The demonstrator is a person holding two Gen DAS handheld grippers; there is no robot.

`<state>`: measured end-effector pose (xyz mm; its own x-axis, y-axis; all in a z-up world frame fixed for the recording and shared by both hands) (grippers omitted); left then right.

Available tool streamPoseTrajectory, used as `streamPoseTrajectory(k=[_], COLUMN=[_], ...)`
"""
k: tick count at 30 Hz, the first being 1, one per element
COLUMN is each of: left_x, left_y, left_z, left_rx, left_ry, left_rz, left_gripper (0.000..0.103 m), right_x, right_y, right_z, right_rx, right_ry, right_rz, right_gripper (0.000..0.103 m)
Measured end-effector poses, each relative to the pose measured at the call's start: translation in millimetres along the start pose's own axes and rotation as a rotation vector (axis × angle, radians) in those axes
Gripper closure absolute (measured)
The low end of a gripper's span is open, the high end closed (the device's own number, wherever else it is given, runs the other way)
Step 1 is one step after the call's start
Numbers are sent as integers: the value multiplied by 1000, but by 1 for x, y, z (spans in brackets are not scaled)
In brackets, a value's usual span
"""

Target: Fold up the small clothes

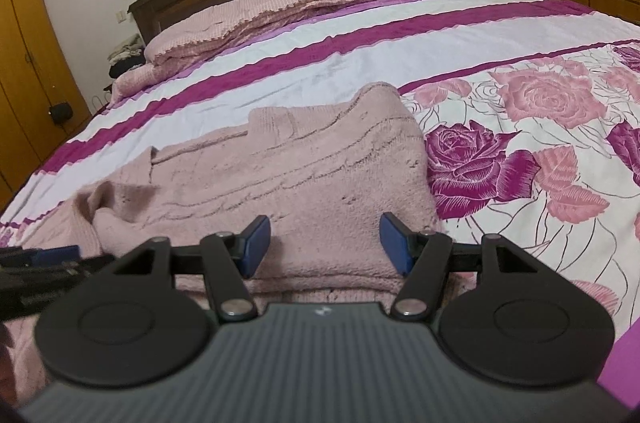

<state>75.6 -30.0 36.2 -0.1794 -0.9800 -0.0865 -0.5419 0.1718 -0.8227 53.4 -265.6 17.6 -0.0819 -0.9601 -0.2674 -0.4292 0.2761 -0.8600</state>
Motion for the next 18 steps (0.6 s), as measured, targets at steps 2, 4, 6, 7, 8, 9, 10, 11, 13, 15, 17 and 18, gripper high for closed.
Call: streamPoseTrajectory(k=[2, 4, 6, 7, 8, 9, 10, 11, 13, 15, 17, 18], left_x=[-9, -19, -28, -33, -39, -47, -54, -60, -70, -78, -84, -86], left_y=[-5, -11, -16, -18, -18, -19, -19, -19, -18, -17, -16, -16], left_z=[-6, -11, -13, -12, -12, -12, -11, -10, -9, -9, -11, -13], left_rx=[20, 39, 48, 48, 46, 41, 35, 29, 18, 10, 8, 10], left_ry=[6, -12, -44, -60, -74, -88, -98, -107, -127, -146, -144, -133], left_rz=[-32, -50, -55, -60, -69, -86, -100, -113, -127, -134, -153, -162], left_gripper=[72, 72, 72, 72, 72, 72, 72, 72, 72, 72, 71, 71], right_x=[0, 0, 0, 0, 0, 0, 0, 1, 1, 1, 1, 1], right_y=[0, 1, 1, 1, 1, 1, 1, 1, 1, 1, 1, 1], right_z=[0, 0, 0, 0, 0, 0, 0, 0, 1, 1, 1, 1], right_rx=[1, 1, 1, 1, 1, 2, 1, 1, 1, 0, 1, 1], right_ry=[-1, -1, 0, 0, -1, -1, -1, -1, -1, 0, -1, -1], right_rz=[1, 2, 2, 1, 2, 3, 3, 4, 4, 2, 4, 5], right_gripper=[40, 40, 40, 40, 40, 40, 40, 40, 40, 40, 40, 40])
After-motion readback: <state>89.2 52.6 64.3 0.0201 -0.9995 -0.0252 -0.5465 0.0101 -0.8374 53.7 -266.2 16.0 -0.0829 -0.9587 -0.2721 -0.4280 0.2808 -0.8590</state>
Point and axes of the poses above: each gripper's, at about its wrist camera, not at the fingertips, and z roughly the way its jaws point, x to its right, y to its underside, the point moved 2 cm from there along z, roughly the way its jaws point, and after that the axes turned 7 degrees about x, right-handed, at the moved point
